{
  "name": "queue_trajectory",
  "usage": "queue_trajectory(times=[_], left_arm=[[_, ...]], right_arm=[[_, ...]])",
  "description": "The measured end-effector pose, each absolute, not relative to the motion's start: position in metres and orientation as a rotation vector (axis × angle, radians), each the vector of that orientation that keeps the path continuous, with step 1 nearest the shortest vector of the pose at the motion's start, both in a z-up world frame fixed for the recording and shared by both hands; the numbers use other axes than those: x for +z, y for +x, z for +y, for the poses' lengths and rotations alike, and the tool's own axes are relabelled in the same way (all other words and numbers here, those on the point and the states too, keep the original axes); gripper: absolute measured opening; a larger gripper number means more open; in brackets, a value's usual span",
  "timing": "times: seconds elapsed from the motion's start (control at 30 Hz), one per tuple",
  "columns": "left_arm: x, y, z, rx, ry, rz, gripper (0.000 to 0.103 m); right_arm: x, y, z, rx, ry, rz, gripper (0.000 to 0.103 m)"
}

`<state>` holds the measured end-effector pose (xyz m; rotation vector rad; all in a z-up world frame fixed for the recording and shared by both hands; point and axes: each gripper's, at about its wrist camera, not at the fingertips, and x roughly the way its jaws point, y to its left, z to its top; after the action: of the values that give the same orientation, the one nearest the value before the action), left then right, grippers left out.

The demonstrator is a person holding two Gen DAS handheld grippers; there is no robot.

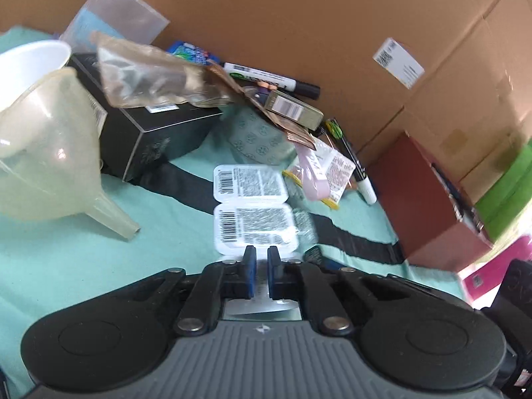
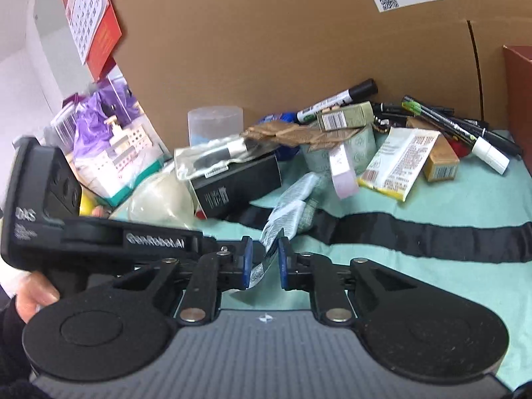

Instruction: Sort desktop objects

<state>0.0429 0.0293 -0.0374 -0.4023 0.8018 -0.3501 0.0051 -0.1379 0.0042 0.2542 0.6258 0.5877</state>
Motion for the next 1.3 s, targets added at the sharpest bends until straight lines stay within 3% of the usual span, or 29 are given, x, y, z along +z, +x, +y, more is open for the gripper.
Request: queue_trajectory(times=[0.1, 0.2, 0.27, 0.3, 0.6, 0.87, 1.3], left_arm=[[-0.038, 0.044, 0.026, -0.348, -0.387, 0.811, 0.008], [-0.037, 0.045, 0.029, -0.345, -0.397, 0.812, 0.023], [-0.033, 0.044, 0.032, -0.309, -0.392, 0.800, 0.054], [-0.032, 0.043, 0.034, -0.283, -0.388, 0.798, 0.058], [-0.031, 0.038, 0.050, -0.270, -0.395, 0.803, 0.061], [-0.023, 0.041, 0.038, -0.317, -0.421, 0.808, 0.069], [0.004, 0.026, 0.044, -0.317, -0.407, 0.755, 0.077]], right_arm=[[-0.002, 0.004, -0.135, 0.577, 0.243, 0.658, 0.015], [-0.007, 0.003, -0.136, 0.573, 0.243, 0.671, 0.015], [-0.007, 0.002, -0.137, 0.581, 0.253, 0.671, 0.014], [-0.006, 0.001, -0.137, 0.587, 0.258, 0.668, 0.014], [0.003, -0.004, -0.139, 0.577, 0.232, 0.624, 0.000], [0.023, -0.025, -0.126, 0.550, 0.019, 0.533, 0.000], [0.032, -0.046, -0.106, 0.647, -0.021, 0.496, 0.000]])
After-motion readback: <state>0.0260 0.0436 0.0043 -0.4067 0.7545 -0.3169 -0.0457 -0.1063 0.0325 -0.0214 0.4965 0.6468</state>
